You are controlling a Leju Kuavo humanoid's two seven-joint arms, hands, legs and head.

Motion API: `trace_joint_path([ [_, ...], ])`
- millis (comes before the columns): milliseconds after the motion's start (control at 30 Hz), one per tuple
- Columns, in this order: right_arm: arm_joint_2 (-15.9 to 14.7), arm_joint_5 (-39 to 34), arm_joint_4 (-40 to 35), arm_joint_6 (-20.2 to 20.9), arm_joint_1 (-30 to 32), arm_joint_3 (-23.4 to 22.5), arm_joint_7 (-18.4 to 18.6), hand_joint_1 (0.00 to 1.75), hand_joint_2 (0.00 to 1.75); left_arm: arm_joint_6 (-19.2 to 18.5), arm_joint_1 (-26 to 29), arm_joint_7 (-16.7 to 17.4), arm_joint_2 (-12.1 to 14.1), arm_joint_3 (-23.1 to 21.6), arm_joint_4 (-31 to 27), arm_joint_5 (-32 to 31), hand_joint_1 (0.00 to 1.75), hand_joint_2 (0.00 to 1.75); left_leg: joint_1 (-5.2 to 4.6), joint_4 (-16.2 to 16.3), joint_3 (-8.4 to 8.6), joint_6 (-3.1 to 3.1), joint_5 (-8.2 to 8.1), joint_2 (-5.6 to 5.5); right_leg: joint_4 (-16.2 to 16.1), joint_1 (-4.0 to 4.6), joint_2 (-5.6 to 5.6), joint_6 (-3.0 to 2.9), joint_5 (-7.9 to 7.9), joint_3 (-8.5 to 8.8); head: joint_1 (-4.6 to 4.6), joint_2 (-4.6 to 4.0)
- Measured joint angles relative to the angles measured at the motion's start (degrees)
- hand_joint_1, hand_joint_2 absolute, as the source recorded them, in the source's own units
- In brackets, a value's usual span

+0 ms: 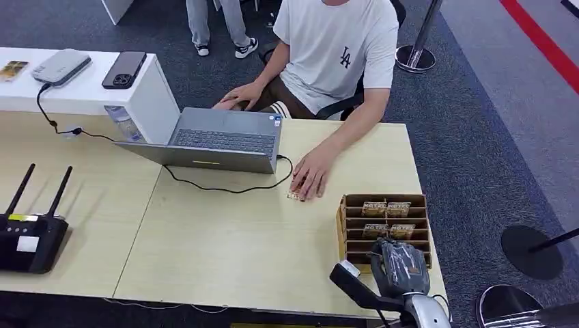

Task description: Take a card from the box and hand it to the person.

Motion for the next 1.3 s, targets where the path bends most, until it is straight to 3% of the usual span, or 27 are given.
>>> trace_joint_path([
  [200, 0.0, 0.0, 0.0, -0.46, -0.02, -0.04, -0.5, 1.62, 1.75, -0.5, 0.0, -1.88, 0.31, -0.48, 0.02, 0.02, 0.0, 0.0, 0.0, 0.0, 0.0, 0.0, 0.0, 0.0, 0.0, 0.0, 0.0, 0.0, 0.0, 0.0, 0.0, 0.0],
  [733, 0.02, -2.61, 0.15, -0.46, -0.17, -0.02, -3.01, 1.62, 1.75, -0.48, -0.01, -2.27, 0.48, -0.94, 0.17, 0.83, 0.0, 0.0, 0.0, 0.0, 0.0, 0.0, 0.0, 0.0, 0.0, 0.0, 0.0, 0.0, 0.0, 0.0, 0.0, 0.0],
  [1100, -0.2, -15.11, 0.15, 3.78, -0.15, 0.07, -10.82, 1.62, 1.75, -0.7, -0.01, -2.51, 0.77, -1.07, 0.24, 1.29, 0.0, 0.0, 0.0, 0.0, 0.0, 0.0, 0.0, 0.0, 0.0, 0.0, 0.0, 0.0, 0.0, 0.0, 0.0, 0.0],
  [1300, -0.98, -18.54, 0.42, 4.11, -0.19, 0.31, -12.57, 1.62, 1.75, -0.7, -0.01, -2.58, 0.79, -1.07, 0.31, 1.95, 0.0, 0.0, 0.0, 0.0, -0.01, 0.0, 0.0, 0.0, 0.0, 0.0, 0.0, 0.0, 0.0, 0.0, 0.0, 0.0],
])
